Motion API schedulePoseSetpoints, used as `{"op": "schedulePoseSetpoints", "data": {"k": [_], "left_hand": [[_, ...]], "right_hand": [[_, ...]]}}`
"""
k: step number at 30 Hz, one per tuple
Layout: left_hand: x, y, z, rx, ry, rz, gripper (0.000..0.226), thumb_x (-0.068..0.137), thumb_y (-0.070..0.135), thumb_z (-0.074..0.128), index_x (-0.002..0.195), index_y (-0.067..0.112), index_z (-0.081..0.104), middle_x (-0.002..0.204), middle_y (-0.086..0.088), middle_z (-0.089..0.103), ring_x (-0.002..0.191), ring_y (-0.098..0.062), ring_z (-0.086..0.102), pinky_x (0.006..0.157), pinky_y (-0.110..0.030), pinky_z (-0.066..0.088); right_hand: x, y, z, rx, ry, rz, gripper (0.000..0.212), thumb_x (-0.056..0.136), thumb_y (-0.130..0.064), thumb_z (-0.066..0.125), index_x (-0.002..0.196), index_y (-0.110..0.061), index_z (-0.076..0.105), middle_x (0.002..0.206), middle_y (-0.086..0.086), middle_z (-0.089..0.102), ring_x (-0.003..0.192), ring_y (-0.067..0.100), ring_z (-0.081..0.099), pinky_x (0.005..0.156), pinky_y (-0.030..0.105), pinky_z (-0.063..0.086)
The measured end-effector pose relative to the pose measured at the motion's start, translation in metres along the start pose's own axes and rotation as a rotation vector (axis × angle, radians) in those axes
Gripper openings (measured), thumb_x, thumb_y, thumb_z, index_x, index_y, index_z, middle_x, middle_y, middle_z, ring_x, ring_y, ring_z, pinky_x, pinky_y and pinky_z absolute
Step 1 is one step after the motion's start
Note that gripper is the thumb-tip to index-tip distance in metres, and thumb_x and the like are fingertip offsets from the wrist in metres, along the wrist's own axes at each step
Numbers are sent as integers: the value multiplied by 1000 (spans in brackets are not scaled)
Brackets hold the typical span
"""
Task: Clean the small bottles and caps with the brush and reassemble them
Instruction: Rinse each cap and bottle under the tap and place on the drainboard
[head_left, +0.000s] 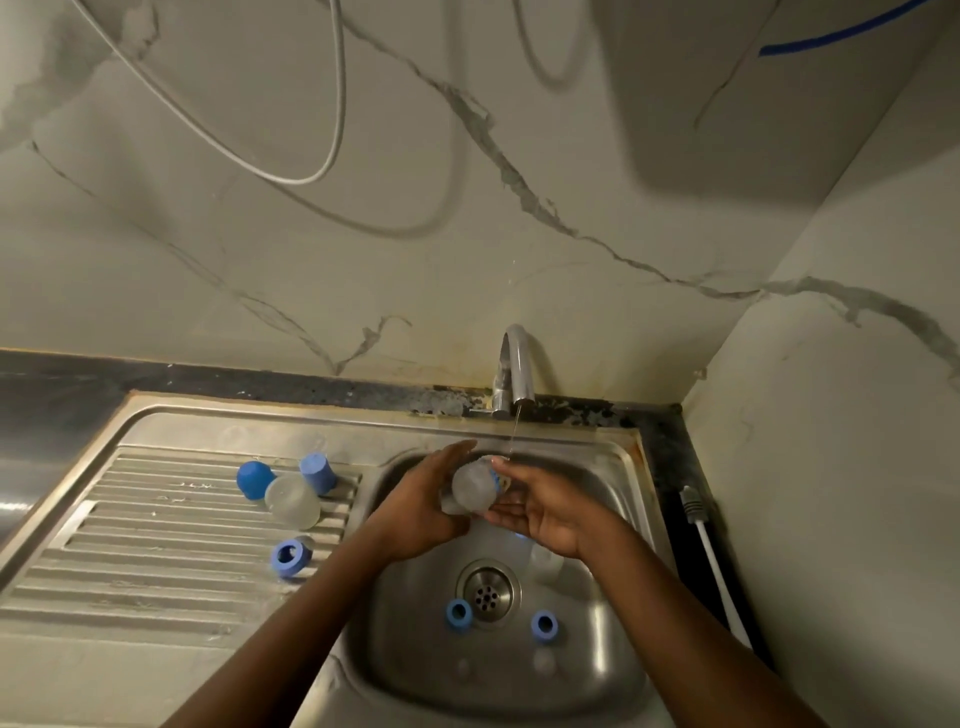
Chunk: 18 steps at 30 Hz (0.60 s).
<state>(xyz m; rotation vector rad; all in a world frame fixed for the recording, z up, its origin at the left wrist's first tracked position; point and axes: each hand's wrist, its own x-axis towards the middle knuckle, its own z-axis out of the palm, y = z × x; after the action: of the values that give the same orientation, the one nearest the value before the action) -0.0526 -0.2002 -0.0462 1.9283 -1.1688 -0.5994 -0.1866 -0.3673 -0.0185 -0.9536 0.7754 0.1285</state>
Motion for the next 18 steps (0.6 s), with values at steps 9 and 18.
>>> {"op": "schedulePoseSetpoints", "data": {"k": [9, 18], "left_hand": [[-10, 7, 2, -142, 197, -5, 66, 80, 29, 92, 137, 28, 58, 127, 16, 68, 117, 1, 65, 97, -24, 58], [-25, 5, -13, -177, 292, -69, 58, 80, 41, 91, 128, 36, 60, 122, 16, 71, 113, -2, 68, 94, -31, 61]], "right_hand": [[5, 18, 14, 167, -63, 122, 65, 98, -58, 58, 131, -2, 66, 89, 9, 74, 92, 26, 74, 74, 32, 59], [4, 28, 36, 88, -50, 145, 70, 102, -65, 43, 136, -7, 62, 115, 14, 77, 112, 32, 72, 73, 34, 59]]}}
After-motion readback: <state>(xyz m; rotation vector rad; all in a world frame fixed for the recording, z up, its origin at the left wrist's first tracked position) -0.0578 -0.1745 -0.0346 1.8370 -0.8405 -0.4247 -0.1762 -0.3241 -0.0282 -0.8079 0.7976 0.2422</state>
